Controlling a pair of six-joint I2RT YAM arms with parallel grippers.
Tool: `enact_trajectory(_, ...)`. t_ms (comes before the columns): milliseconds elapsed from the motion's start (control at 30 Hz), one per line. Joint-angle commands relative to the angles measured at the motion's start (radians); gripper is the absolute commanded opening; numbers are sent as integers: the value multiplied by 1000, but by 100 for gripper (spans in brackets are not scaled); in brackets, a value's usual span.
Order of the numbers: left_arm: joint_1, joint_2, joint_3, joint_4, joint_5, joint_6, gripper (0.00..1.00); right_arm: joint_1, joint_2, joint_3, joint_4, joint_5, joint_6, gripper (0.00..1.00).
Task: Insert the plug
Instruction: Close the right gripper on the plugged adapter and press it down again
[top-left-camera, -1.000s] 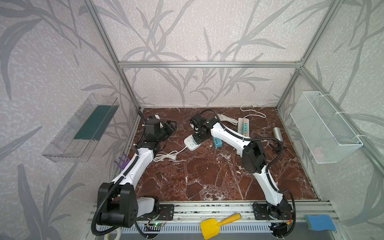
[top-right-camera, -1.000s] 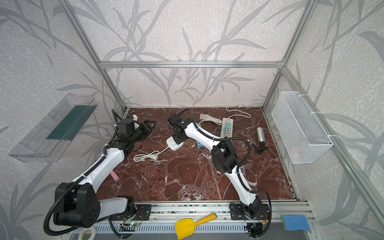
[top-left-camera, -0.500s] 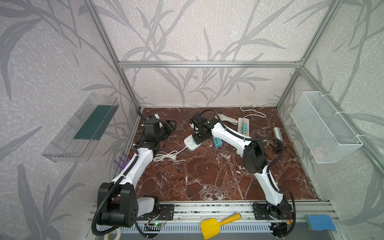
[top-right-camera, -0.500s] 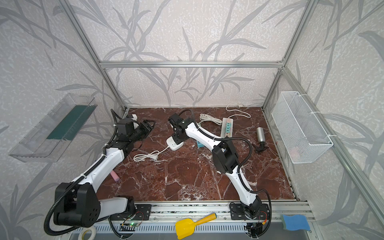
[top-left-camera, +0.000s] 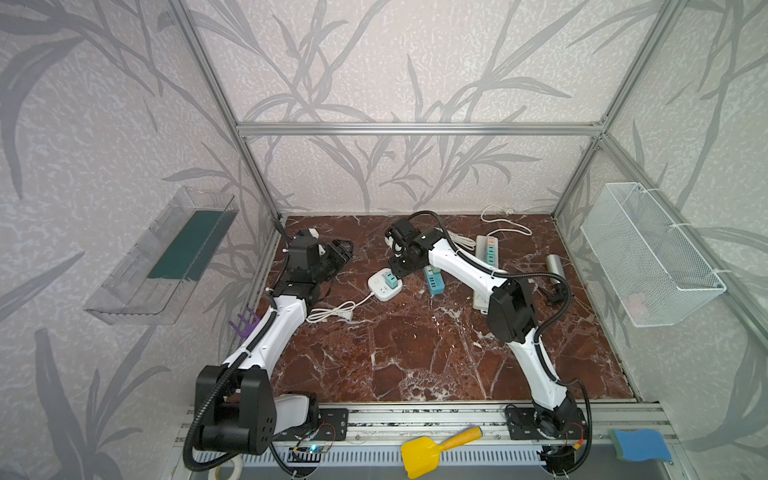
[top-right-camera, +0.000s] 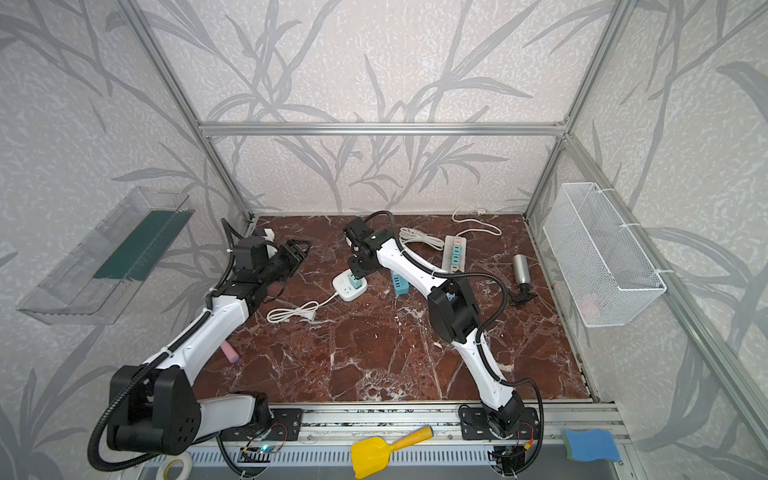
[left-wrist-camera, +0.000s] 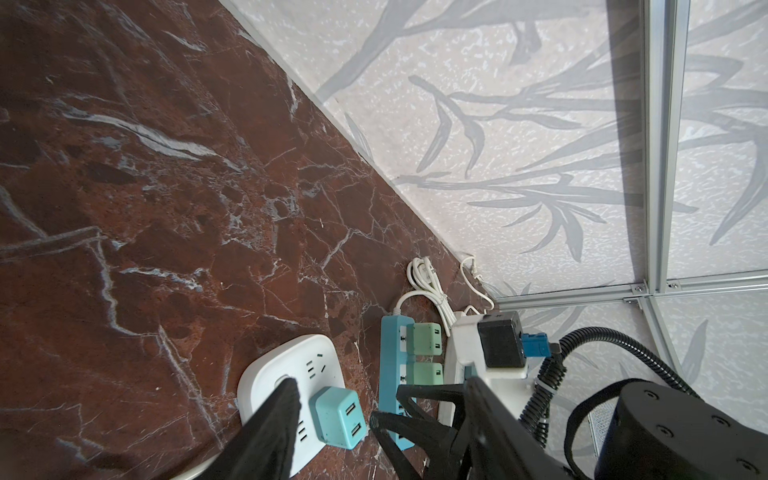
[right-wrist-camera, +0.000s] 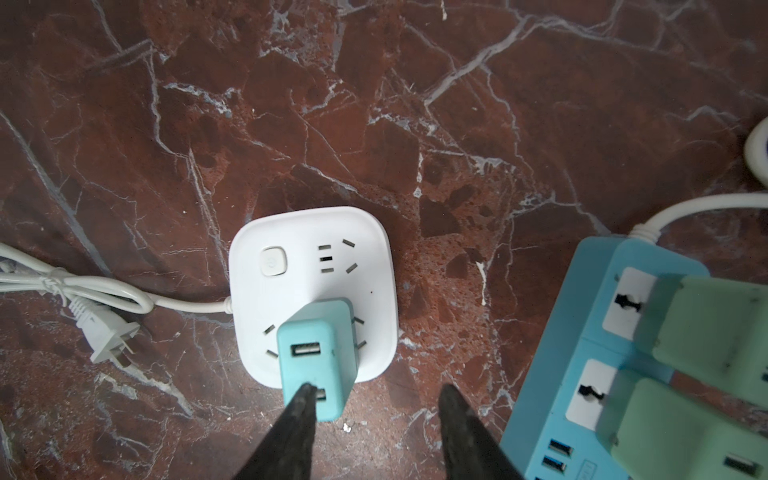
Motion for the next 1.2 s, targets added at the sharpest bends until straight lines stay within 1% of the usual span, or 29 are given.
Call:
enact_trajectory(0,8,-10,-14,25,11,-10,64,2,28,46,-18,-10,-1,48)
enact_trajectory(167,10,-10,-13,25,12,-9,64,2,66,89,-48,-12,-6,48)
enact_trajectory(267,11,-10,-14,25,11,-9,64,2,77,80,-51,-13,-5,47)
enact_trajectory(433,12,-8,-13,25,13,-10,64,4,76,37,-38,-11,-6,42)
enact_trajectory(600,15,-5,-13,25,13,-10,64,5,52,-58,-3,-3,-5,34)
enact_trajectory(733,16,-8,-13,26,14,-11,64,8,13,-175,49,10,-4,30)
enact_trajectory(967,17,-5,-15,28,15,-11,64,13,-17,-346,125,27,12,28)
enact_trajectory(1100,18,-4,-14,26,13,-10,64,21,-19,-407,154,29,17,28)
enact_trajectory(1167,17,0,-15,26,13,-10,64,22,-24,-410,152,29,20,27)
